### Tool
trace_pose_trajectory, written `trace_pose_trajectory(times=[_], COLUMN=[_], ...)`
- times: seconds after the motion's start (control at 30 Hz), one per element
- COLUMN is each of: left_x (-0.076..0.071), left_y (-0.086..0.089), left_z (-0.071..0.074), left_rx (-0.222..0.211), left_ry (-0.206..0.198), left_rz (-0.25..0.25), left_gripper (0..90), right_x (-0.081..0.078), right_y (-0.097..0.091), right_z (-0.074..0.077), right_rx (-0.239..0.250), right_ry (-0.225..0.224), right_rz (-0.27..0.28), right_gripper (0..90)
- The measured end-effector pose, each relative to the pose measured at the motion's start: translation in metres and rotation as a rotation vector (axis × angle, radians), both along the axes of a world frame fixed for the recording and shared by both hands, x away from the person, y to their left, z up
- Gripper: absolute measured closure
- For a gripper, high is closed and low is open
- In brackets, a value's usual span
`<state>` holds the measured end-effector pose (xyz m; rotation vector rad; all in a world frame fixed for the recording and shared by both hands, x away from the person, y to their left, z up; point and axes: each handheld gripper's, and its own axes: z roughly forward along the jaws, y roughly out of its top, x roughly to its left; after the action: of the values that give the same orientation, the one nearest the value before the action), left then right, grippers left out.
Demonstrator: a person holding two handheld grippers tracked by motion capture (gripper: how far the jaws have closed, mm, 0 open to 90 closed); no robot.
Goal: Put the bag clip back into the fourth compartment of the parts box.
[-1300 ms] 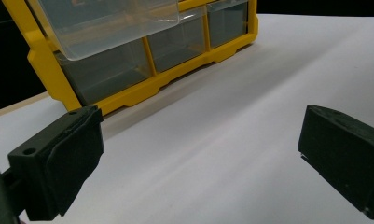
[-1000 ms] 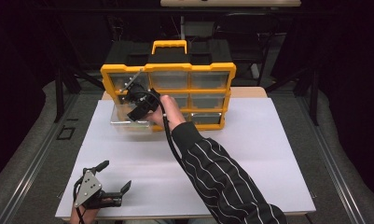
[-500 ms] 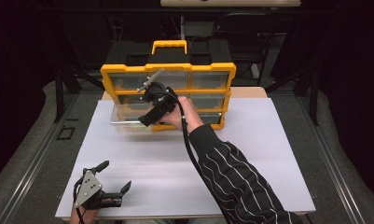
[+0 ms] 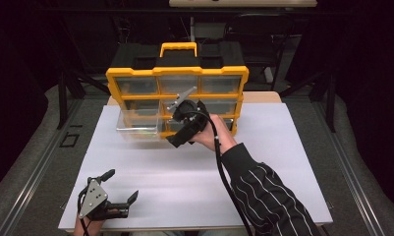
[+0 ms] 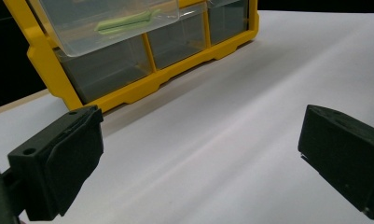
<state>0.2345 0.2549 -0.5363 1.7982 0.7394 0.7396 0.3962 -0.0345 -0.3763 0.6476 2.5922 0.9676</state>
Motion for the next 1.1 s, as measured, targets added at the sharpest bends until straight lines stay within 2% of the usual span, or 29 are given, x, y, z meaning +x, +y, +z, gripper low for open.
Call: trace_pose_trajectory(times=[0.03, 0.37, 0.63, 0.77, 0.8, 0.83, 1.1], left_x=[0.000, 0.000, 0.001, 0.001, 0.001, 0.001, 0.002], left_y=[0.000, 0.000, 0.000, 0.001, 0.001, 0.001, 0.001], left_z=[0.000, 0.000, -0.001, -0.001, -0.001, -0.001, -0.002], left_rx=[0.001, 0.005, 0.003, 0.003, 0.005, 0.005, 0.008], left_ry=[0.000, 0.001, 0.001, 0.000, 0.000, 0.000, 0.004], left_rz=[-0.002, 0.002, 0.008, 0.011, 0.008, 0.008, 0.016], left_gripper=[0.1, 0.1, 0.1, 0.1, 0.1, 0.1, 0.1], right_x=[0.000, -0.029, -0.045, -0.053, -0.057, -0.057, -0.080], right_y=[0.000, -0.047, -0.077, -0.094, -0.102, -0.102, -0.133], right_z=[0.000, -0.025, -0.043, -0.057, -0.064, -0.064, -0.092], right_rx=[0.000, -0.007, 0.016, 0.022, 0.029, 0.029, 0.049], right_ry=[0.000, -0.029, -0.041, -0.044, -0.044, -0.044, -0.040], right_rz=[0.000, -0.058, -0.103, -0.135, -0.151, -0.151, -0.210], right_gripper=[1.7, 0.0, 0.0, 0.0, 0.0, 0.0, 0.0])
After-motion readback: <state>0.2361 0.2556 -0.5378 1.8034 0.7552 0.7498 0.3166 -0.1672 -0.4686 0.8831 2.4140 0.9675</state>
